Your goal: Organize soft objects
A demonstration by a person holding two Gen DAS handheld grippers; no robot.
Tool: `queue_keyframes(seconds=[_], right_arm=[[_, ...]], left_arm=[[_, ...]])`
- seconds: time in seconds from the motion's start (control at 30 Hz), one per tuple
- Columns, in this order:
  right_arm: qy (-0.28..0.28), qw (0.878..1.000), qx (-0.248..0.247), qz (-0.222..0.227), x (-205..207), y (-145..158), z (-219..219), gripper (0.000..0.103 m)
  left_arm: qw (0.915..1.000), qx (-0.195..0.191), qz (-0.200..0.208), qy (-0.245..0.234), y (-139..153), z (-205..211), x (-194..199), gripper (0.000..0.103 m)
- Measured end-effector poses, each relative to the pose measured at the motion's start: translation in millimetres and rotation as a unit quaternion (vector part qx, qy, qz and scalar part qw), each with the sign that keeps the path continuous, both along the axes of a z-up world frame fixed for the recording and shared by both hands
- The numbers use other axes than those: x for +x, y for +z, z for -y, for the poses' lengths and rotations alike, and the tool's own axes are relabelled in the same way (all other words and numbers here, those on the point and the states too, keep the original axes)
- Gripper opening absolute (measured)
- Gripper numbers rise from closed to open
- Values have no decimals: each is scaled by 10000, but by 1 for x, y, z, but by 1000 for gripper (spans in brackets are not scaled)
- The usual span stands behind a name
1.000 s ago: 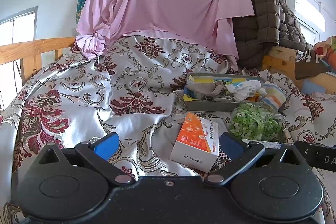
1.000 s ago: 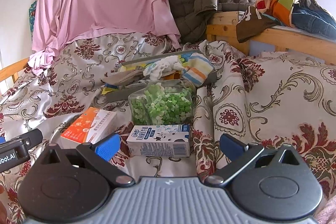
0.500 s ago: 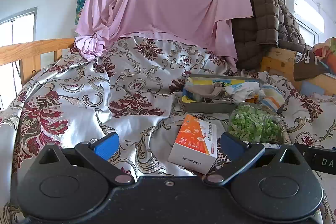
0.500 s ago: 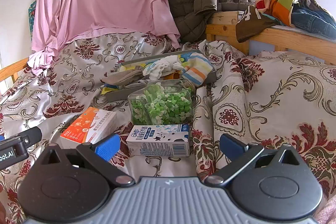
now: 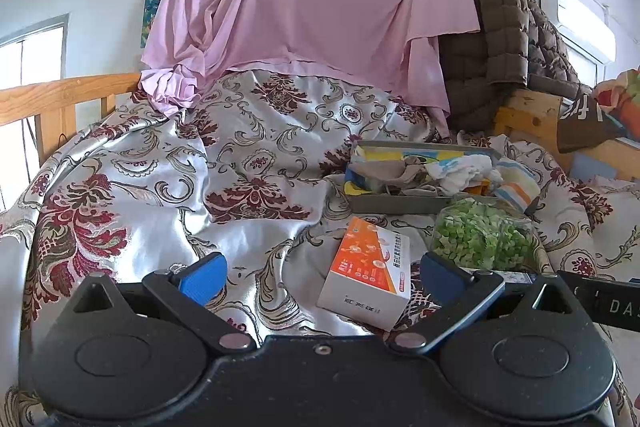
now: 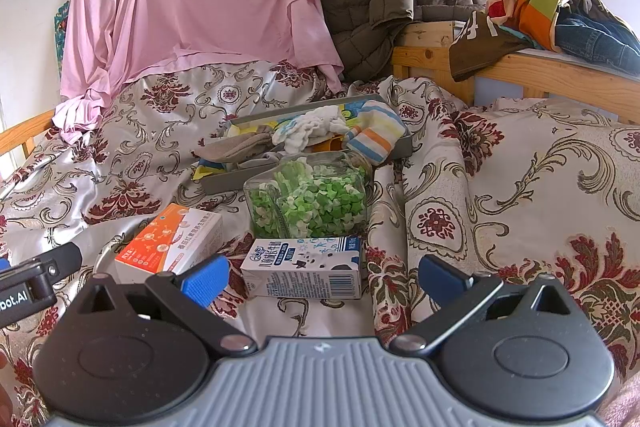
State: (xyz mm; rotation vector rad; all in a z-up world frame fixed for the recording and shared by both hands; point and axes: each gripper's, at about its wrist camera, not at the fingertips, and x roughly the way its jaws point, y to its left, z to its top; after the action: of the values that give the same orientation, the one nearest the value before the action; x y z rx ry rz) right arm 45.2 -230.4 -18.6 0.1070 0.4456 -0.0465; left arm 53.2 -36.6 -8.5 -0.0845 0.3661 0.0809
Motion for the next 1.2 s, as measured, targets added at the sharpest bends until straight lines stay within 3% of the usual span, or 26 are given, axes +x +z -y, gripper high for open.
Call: queue_keyframes(seconds=[1.2], right_arm=[[-1,10000,6,-7,0,0,0,103]], left_arm=[[9999,-119,-76,16,-1,1,0,102]])
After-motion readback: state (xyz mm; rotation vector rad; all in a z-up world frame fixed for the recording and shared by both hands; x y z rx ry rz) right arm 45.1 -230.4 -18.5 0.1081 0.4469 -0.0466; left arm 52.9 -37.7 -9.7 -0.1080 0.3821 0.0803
